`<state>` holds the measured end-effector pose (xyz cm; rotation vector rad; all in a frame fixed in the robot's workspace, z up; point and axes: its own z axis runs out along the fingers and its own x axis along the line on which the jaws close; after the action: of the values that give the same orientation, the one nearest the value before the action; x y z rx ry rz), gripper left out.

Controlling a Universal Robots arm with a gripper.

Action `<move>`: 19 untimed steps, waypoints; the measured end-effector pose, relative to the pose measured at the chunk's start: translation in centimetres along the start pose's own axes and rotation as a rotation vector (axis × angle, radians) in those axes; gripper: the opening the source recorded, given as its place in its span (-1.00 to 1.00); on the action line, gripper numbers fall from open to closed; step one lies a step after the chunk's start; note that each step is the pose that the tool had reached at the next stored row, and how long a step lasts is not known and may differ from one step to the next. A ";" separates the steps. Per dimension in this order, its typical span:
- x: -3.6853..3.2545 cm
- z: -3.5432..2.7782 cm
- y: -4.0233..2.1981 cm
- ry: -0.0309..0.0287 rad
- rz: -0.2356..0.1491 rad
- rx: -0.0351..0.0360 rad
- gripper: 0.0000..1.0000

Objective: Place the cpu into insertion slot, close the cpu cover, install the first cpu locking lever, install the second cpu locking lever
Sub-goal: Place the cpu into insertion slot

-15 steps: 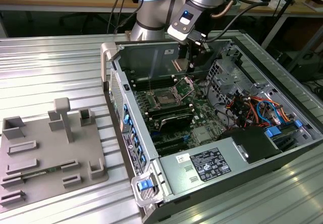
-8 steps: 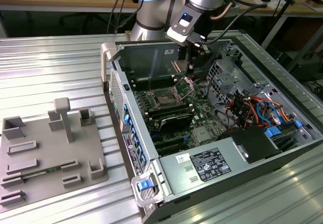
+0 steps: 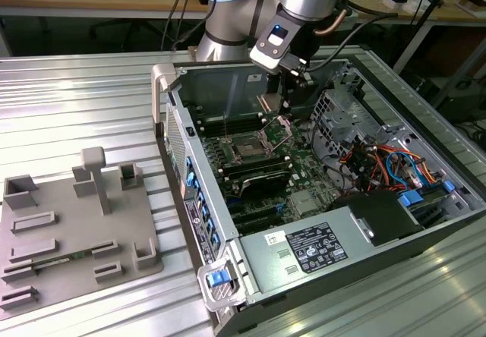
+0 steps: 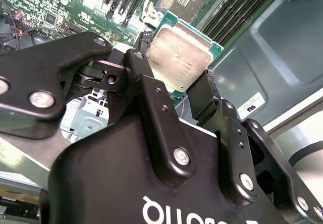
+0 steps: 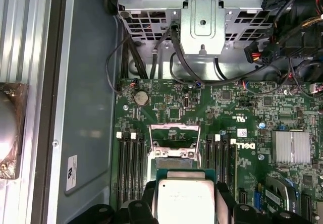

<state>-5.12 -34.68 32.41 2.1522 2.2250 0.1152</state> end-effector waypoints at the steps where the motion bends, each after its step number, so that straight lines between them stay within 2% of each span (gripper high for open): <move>1: 0.00 0.07 -0.01 0.0000 0.000 0.0000 0.09; 12: -0.02 1.08 -0.09 -0.0002 0.000 0.0001 0.09; 19: -0.02 1.15 -0.10 0.0000 0.000 0.0001 0.09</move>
<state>-5.13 -34.69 31.26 2.1523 2.2250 0.1151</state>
